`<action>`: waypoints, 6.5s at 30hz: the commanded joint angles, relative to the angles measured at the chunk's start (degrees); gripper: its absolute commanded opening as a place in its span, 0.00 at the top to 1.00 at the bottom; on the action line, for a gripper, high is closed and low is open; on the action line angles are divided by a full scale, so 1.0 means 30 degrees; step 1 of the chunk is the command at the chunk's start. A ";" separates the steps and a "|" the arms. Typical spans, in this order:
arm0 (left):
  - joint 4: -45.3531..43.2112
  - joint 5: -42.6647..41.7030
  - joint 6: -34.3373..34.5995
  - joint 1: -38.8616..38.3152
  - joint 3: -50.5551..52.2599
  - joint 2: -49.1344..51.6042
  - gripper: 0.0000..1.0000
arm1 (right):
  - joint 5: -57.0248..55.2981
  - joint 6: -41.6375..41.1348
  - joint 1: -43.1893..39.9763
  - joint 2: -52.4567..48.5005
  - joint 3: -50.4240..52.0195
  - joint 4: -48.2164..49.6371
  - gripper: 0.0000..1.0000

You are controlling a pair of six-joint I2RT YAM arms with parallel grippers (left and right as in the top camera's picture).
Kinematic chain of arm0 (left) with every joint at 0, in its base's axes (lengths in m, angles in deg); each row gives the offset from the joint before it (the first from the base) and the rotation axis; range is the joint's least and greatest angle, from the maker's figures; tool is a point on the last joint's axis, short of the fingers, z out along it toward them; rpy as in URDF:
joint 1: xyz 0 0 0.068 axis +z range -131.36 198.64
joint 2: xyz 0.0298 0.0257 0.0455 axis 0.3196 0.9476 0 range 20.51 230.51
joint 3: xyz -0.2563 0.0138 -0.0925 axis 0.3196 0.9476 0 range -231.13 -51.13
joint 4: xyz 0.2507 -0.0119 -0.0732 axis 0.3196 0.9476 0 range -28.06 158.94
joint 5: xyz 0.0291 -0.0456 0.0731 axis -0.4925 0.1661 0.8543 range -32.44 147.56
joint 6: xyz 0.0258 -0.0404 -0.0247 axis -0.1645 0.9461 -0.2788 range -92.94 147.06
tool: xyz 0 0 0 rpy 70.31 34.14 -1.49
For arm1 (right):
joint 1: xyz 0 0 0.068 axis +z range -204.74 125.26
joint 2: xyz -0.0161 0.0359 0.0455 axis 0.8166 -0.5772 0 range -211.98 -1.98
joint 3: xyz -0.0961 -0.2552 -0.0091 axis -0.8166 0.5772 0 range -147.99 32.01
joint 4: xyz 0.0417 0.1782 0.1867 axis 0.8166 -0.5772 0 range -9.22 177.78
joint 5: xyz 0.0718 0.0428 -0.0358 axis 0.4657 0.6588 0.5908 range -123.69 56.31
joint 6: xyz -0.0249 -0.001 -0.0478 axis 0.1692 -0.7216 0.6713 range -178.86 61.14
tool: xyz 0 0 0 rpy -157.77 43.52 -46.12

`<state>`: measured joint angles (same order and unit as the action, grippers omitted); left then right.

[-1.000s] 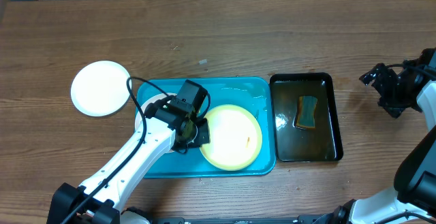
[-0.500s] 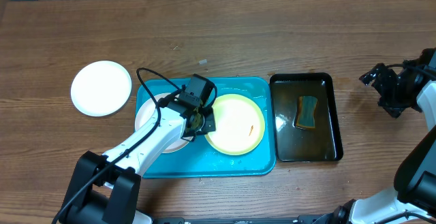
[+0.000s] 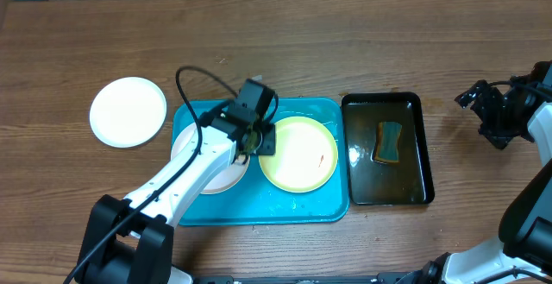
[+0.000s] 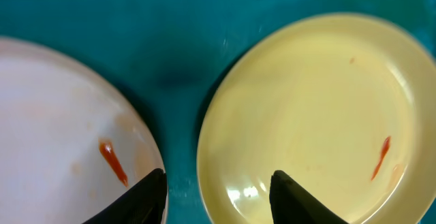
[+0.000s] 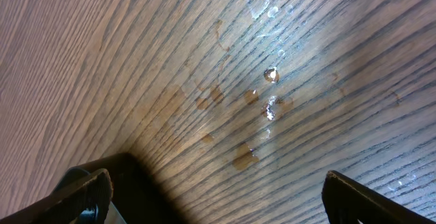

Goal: Clean dirty plates on tray and stack at the side
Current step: 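Slide the yellow plate up the tray and grip its left rim with the left gripper, then lower the right gripper into the black tray and grasp the sponge, then dip the held sponge in the water with the right gripper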

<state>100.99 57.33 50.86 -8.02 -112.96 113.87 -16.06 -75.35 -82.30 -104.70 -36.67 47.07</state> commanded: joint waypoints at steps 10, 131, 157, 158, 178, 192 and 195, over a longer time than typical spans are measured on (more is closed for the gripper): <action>-0.1239 0.1253 -0.2368 0.0022 -0.0801 0.2193 0.54 | 0.0015 0.0015 0.0022 -0.0022 -0.0357 0.0058 0.00; -0.2142 -0.1013 -0.0867 0.1122 -0.0517 0.4102 0.81 | -0.5158 -0.0444 1.2058 0.3089 0.5472 -0.0175 0.36; -0.2164 -0.1013 -0.0882 0.1129 -0.0517 0.4102 0.82 | -0.5574 -0.0452 1.2058 0.3111 0.5064 -0.1501 0.40; -0.2171 -0.1013 -0.0882 0.1129 -0.0517 0.4102 0.82 | -0.5574 -0.0452 1.2058 0.3111 0.5355 -0.1027 0.40; -0.2171 -0.1005 -0.0882 0.1122 -0.0517 0.4102 0.80 | -0.6375 -0.0372 1.2058 0.3111 0.5646 0.1239 0.41; -0.2164 -0.1005 -0.0882 0.1122 -0.0517 0.4102 0.76 | -0.6499 -0.0364 1.2058 0.3111 0.5734 0.2215 0.96; -0.2149 -0.1005 -0.0882 0.1122 -0.0517 0.4102 0.76 | -0.6499 0.0393 1.2058 0.3271 0.5311 0.1690 0.96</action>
<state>94.50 54.75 49.13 -4.52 -114.51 125.43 -34.77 -76.36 -46.36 -95.69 -18.47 53.19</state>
